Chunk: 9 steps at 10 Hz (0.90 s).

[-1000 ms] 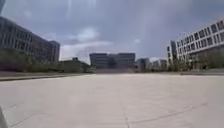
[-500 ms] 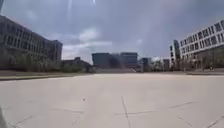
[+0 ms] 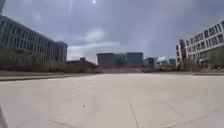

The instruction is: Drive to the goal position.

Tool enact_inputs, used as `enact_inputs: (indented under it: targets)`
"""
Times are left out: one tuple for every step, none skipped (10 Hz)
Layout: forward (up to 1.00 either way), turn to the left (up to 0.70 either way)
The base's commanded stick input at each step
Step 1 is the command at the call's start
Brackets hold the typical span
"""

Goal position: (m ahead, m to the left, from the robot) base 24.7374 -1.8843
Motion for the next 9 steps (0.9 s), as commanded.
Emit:
enact_inputs:
  targets:
    - [1.00,0.36]
    - [1.00,0.02]
    - [1.00,0.02]
    - [1.00,0.00]
    - [1.00,0.00]
    - [1.00,0.00]
    - [1.00,0.00]
    - [1.00,0.00]
    - [1.00,0.01]
